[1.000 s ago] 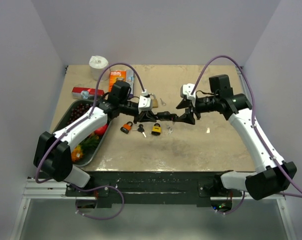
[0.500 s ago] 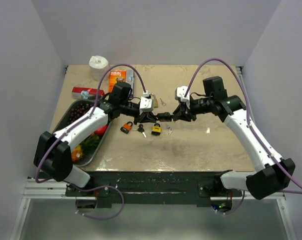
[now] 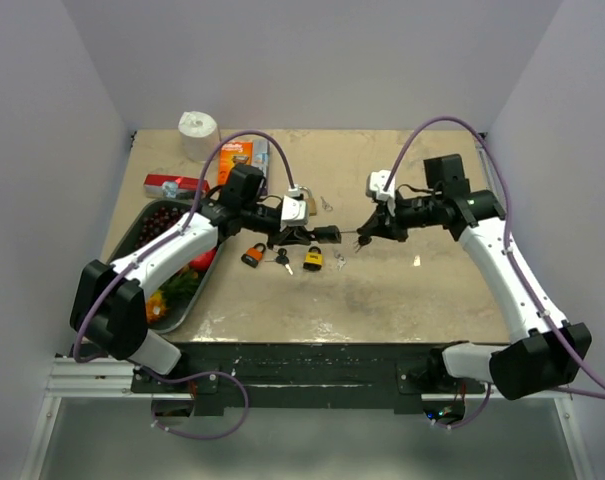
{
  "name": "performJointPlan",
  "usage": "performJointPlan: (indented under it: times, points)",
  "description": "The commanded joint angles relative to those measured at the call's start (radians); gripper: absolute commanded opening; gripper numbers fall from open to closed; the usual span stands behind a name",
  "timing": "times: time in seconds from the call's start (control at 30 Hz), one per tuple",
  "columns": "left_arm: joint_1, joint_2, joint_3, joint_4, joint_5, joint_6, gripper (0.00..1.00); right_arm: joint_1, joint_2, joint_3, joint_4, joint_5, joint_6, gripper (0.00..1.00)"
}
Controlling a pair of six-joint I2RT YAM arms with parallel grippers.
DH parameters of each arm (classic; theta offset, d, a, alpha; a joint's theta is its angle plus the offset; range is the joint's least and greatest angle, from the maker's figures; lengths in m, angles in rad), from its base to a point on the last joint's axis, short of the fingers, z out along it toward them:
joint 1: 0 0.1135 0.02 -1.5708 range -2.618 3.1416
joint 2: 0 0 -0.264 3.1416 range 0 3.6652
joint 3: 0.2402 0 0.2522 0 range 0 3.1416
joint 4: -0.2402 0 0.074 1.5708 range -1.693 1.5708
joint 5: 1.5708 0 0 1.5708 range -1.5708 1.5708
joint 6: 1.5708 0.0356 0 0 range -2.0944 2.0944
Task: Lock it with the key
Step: Lock the lock.
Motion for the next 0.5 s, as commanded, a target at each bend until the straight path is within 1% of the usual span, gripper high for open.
performJointPlan:
  times: [0.0,0.03,0.1,0.17,0.2,0.33,0.47]
  points:
    - [0.022,-0.006,0.043,-0.011,0.071,0.119,0.0,-0.168,-0.009,0.051,-0.145,-0.003,-0.128,0.0]
    - [0.025,-0.001,0.043,-0.027,0.069,0.127,0.0,-0.189,-0.003,0.068,-0.186,-0.006,-0.142,0.0]
    - [0.029,0.006,0.043,-0.033,0.063,0.142,0.0,-0.242,0.017,0.073,-0.199,0.006,-0.144,0.0]
    - [0.031,0.011,0.046,-0.031,0.059,0.138,0.0,-0.265,0.033,0.059,-0.205,0.027,-0.137,0.0]
    - [0.032,0.012,0.048,-0.028,0.056,0.133,0.0,-0.271,0.043,0.045,-0.195,0.076,-0.102,0.0]
    - [0.032,0.014,0.054,0.002,0.048,0.089,0.0,-0.282,0.095,-0.056,-0.15,0.17,-0.045,0.0]
    - [0.032,0.006,0.039,0.048,0.031,0.035,0.0,-0.28,0.126,-0.119,-0.097,0.198,0.004,0.0]
